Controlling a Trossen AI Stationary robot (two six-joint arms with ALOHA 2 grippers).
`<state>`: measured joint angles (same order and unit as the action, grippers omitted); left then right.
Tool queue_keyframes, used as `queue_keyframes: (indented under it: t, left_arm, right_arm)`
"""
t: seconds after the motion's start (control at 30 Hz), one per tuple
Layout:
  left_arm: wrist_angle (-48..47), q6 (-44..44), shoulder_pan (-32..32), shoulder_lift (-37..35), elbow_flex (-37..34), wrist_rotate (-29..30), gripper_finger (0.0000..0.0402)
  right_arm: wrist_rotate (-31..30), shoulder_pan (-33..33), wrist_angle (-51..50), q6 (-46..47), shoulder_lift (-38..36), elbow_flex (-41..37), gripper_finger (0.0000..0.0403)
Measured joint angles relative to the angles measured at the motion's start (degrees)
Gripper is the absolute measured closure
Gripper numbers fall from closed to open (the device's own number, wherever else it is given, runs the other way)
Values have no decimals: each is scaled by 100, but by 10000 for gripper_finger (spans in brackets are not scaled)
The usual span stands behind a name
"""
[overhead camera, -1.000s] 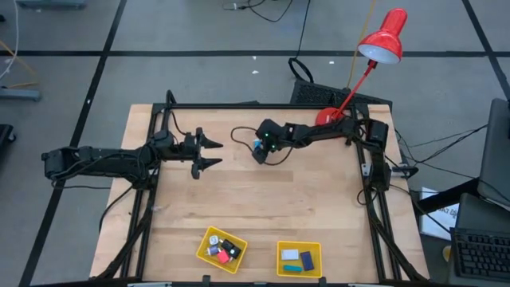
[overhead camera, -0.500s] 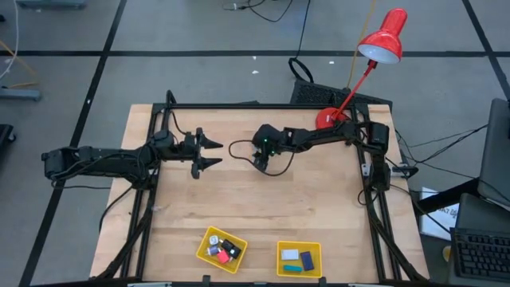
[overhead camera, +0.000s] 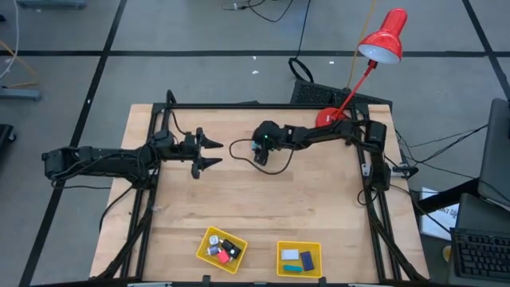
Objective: Pick & Place Office items
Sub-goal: Put the blue adapter into the left yellow bin
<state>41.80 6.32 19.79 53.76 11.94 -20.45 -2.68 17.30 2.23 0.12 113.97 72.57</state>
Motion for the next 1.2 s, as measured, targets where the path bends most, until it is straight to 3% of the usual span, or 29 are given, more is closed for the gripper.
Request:
queue_keyframes:
  t: [0.3, 0.4, 0.73, 0.9, 1.2]
  left_arm:
    - [2, -14, -1, 1, 0, 1, 133]
    - [0, -14, -3, 0, 0, 0, 133]
    - [0, -10, -4, 0, 0, 4, 133]
    - [10, 28, -4, 1, 0, 3, 133]
    - [48, 526, -73, 0, 0, -2, 133]
  right_arm:
    - [-5, 186, 141, -133, 146, 23, 168]
    - [271, 252, 125, -82, 237, -3, 175]
    - [441, 245, 315, 11, 373, 10, 236]
    - [440, 195, 323, -111, 371, 10, 239]
    - [437, -142, 43, -701, -433, -1, 239]
